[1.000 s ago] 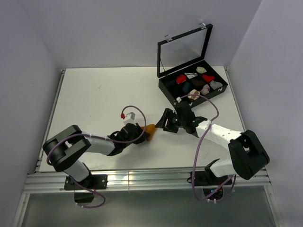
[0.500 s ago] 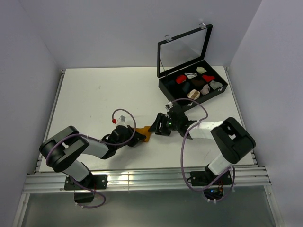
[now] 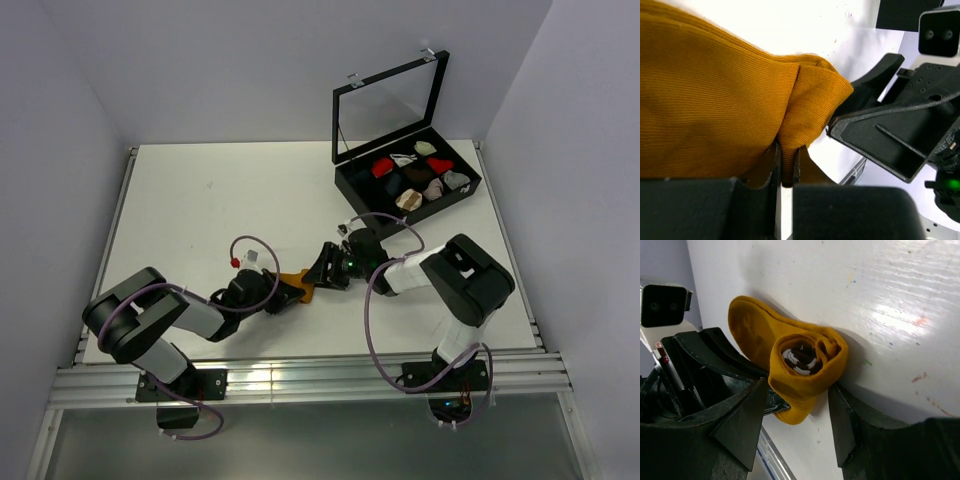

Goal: Roll the socks
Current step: Roll the sock at the center of the board.

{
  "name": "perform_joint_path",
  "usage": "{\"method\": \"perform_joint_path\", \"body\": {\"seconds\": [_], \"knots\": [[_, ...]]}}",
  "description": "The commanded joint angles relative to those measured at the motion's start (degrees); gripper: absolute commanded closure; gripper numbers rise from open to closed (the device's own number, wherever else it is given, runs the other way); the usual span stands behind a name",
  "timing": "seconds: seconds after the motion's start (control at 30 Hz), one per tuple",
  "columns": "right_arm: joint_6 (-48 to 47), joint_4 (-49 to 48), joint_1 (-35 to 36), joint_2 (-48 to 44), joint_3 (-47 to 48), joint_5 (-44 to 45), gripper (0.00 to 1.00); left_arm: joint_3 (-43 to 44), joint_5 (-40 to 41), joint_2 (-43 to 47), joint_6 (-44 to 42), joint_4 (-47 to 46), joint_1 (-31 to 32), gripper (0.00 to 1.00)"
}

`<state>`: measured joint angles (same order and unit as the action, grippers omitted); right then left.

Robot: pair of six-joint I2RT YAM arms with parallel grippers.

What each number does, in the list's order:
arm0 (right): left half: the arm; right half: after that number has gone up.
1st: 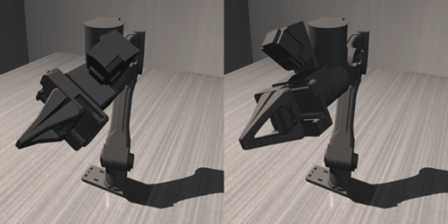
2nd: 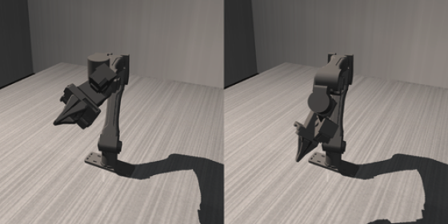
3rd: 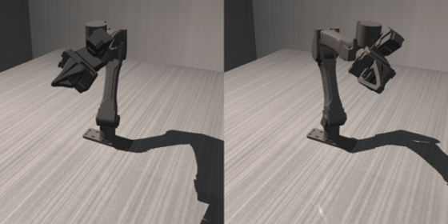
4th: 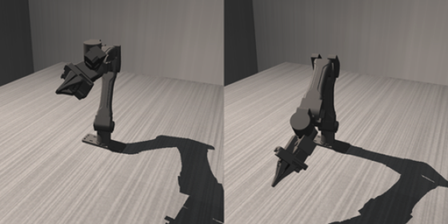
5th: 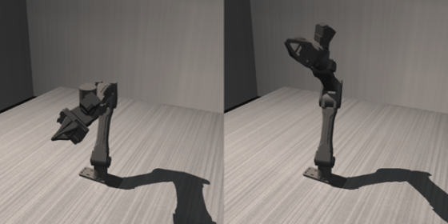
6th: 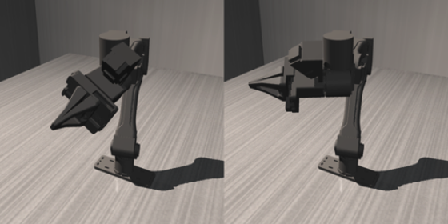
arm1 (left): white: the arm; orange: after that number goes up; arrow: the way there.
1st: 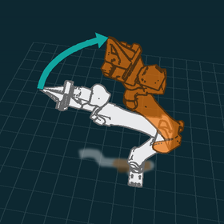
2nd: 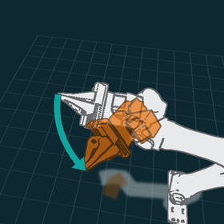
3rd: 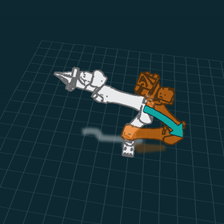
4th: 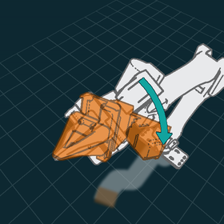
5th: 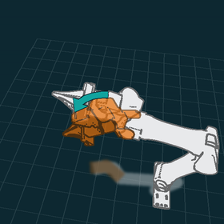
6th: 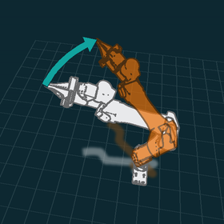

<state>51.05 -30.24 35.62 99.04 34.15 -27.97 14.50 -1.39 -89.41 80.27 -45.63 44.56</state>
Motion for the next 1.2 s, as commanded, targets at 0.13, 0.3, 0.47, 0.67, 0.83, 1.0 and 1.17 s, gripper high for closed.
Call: {"method": "perform_joint_path", "body": {"seconds": [0.13,0.3,0.47,0.67,0.83,1.0,1.17], "knots": [[0.28,-3.33,0.16,6.68,1.09,-0.25,0.45,-1.93,-1.34,-0.16,-0.29,3.61,-0.35,0.95],[-0.85,-3.08,-0.02,6.25,0.74,-0.08,0.78,-0.88,-0.9,0.9,-3.17,6.42,-0.43,0.91],[-4.02,3.51,-1.16,3.26,1.27,2.65,1.0,3.51,1.12,5.64,-8.63,16.68,-0.43,0.74],[-8.94,13.09,-2.04,-0.86,2.32,7.57,1.0,7.99,8.23,13.02,-15.66,27.5,-0.43,0.56],[-13.07,22.65,-2.31,-4.99,4.69,11.88,1.0,12.12,13.16,15.4,-21.46,35.86,-0.43,0.54],[-17.11,31.28,-2.31,-6.84,8.9,14.78,1.0,16.51,16.41,10.68,-25.16,38.24,-0.43,0.57],[-20.54,41.48,-2.22,-7.38,12.78,18.91,1.0,20.12,17.21,4.6,-28.05,37.54,-0.52,0.59]]}}
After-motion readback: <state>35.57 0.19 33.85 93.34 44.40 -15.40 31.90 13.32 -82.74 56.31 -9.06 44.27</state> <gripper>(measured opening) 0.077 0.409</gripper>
